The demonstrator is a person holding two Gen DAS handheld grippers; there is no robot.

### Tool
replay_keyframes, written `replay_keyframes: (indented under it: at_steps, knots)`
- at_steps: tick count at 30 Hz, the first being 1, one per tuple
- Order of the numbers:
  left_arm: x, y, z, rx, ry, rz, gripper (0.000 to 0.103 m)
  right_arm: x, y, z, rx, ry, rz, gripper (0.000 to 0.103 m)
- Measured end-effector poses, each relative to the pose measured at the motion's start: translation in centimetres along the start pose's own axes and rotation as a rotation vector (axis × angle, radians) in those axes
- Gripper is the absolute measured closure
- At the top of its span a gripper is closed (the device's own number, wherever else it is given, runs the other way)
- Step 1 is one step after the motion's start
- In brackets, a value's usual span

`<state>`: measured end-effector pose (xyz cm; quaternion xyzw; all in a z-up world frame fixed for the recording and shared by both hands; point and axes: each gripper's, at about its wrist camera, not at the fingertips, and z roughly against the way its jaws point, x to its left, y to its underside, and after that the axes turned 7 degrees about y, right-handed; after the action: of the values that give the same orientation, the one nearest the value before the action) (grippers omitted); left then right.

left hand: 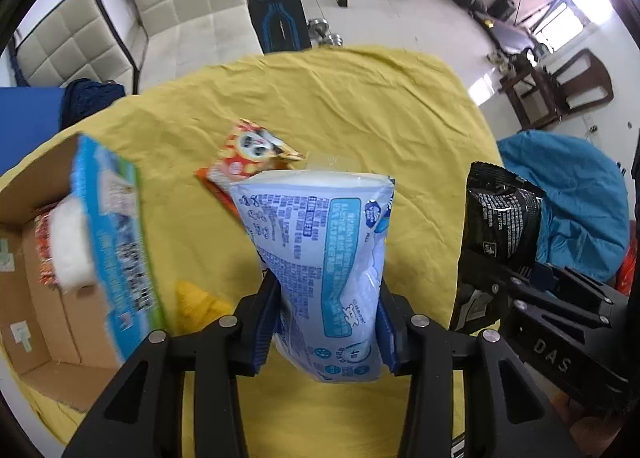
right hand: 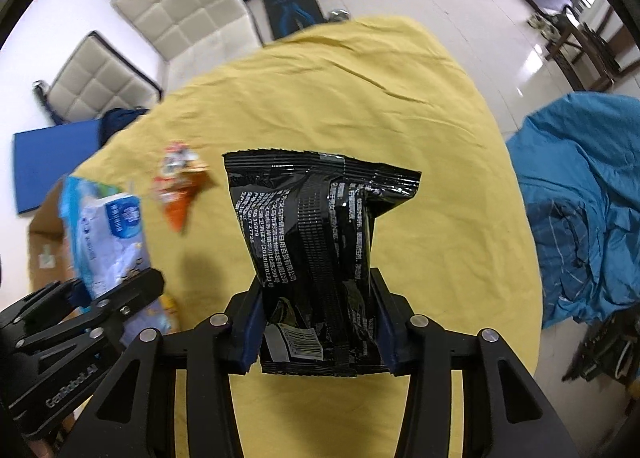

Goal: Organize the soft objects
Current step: 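Carry the milk pack and black bag into the box beside the other bags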

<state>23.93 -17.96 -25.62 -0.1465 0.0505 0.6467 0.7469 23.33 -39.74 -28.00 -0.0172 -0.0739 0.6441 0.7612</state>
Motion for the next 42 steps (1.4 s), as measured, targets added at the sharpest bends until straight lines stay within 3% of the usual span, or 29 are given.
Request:
replay_keyframes:
  at_steps: [13,23,34,42]
  knots:
    - [9.4,4.4,11.0,-0.127,0.004,0.027,0.063,13.6,4.6,8.1,-0.096,-0.093,0.120,0.055]
    - [21.9,7.6,16.2,-0.157,-0.061,0.123,0.063,26.5,8.2,8.0,-0.059,-0.161,0.215,0.055]
    - [33.1,7.1,12.5,-0.062,-0.133,0.237,0.063,36.2,9.1,-0.9,0.078,-0.115,0.239,0.055]
    - [37.8,5.6,6.7,0.039,-0.143,0.275,0.063,38.0,9.9,-7.6,0.163,-0.001,0.262,0.055]
